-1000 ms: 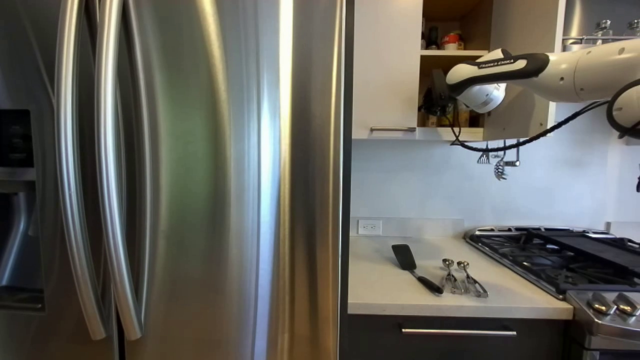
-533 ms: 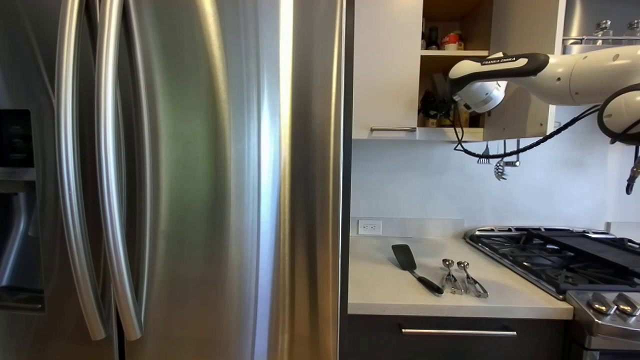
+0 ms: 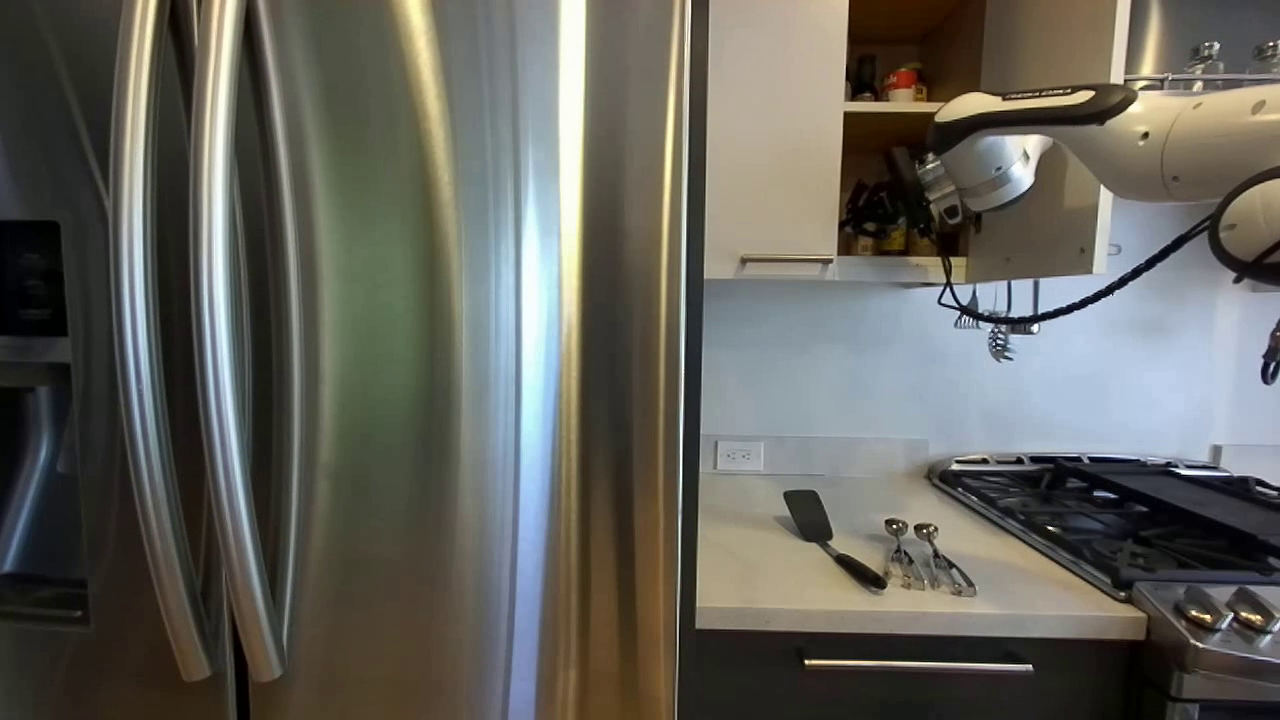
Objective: Open the left cupboard door
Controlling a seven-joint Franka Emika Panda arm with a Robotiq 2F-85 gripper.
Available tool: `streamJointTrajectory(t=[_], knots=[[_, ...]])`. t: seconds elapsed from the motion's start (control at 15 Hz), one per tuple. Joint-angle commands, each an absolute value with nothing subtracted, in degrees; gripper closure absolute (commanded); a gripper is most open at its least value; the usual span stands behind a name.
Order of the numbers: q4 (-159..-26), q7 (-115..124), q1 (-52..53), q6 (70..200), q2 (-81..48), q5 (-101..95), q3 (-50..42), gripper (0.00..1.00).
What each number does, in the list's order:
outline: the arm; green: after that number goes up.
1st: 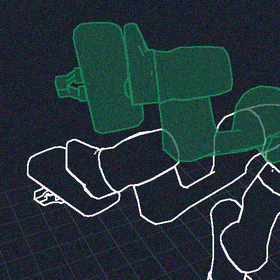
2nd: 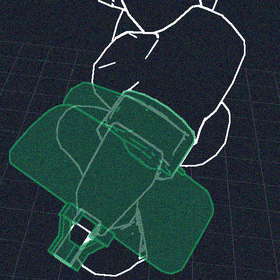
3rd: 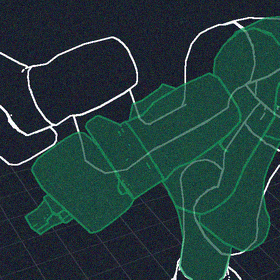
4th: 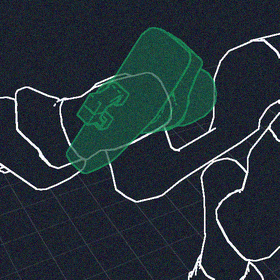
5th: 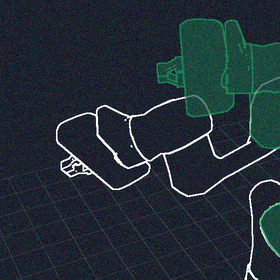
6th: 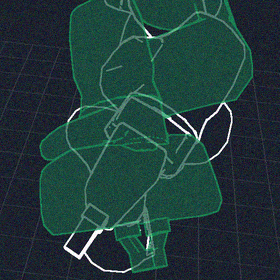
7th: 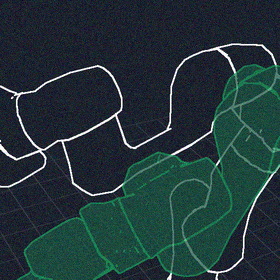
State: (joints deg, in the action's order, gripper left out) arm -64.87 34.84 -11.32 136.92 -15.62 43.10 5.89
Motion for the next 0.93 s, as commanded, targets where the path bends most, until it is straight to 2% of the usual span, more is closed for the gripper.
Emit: streamJointTrajectory(t=[0.0, 0.47, 0.87], knots=[[-66.54, 27.23, -13.80, 128.88, -13.08, 49.78, 8.13, 1.00], [-68.21, 19.53, -15.64, 113.00, -9.34, 52.24, 7.55, 1.00], [-68.94, 16.63, -15.11, 105.43, -7.35, 51.96, 7.63, 1.00]])
